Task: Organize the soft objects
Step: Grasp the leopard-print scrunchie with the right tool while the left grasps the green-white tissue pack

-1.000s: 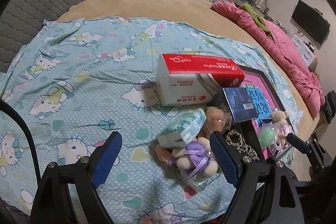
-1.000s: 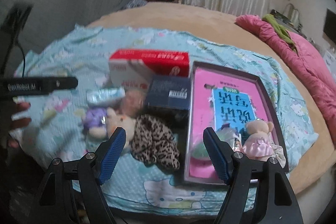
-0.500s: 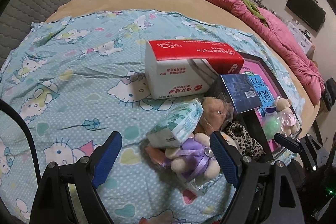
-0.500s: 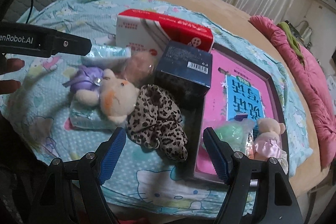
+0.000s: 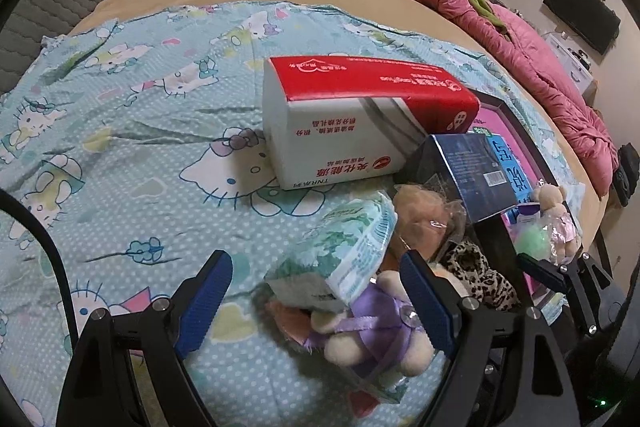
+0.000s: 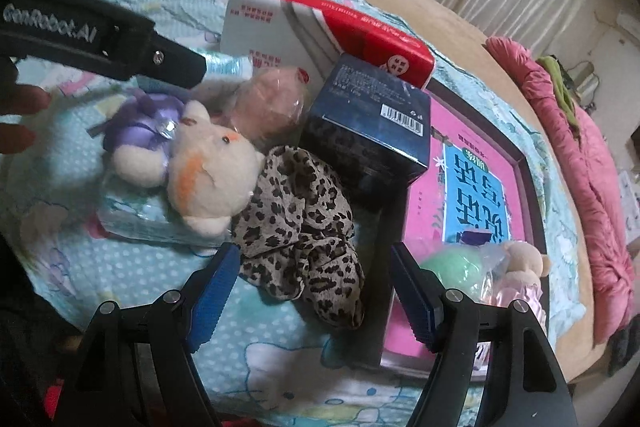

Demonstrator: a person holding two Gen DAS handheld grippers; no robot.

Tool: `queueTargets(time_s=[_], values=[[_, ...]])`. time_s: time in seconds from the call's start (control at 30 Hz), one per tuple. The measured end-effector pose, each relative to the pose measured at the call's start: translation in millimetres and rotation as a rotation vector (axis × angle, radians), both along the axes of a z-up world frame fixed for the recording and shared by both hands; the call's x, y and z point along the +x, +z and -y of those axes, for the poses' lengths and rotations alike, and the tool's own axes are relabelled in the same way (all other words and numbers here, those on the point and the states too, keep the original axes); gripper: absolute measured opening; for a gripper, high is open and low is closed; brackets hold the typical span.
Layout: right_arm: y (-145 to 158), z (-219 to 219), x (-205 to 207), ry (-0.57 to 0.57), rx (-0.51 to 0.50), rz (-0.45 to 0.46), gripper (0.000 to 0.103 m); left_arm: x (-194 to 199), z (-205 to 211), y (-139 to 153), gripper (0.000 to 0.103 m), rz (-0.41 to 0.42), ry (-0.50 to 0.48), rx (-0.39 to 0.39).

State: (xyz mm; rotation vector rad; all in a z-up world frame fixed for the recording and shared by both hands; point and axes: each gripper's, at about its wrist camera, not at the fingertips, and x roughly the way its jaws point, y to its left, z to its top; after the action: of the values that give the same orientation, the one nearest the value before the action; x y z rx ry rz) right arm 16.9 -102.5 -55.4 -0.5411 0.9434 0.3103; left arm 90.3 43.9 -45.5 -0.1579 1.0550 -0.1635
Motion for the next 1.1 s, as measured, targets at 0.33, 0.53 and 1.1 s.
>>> queueTargets(time_s=[0.33, 0.53, 1.1], values=[[-15, -3, 14, 0.031, -0.046, 0.025, 0.064, 9, -6, -12, 0.085, -0.028, 0.006, -0.023], [-19, 3, 24, 0.018, -0.001, -0.001, 0.035, 13, -7, -16, 0.085, -0.036, 0.003, -0.032], [17, 30, 19, -0.073, 0.243, 0.022, 0.020, 24, -4, -25, 0.059, -0.026, -0.042, -0.111]])
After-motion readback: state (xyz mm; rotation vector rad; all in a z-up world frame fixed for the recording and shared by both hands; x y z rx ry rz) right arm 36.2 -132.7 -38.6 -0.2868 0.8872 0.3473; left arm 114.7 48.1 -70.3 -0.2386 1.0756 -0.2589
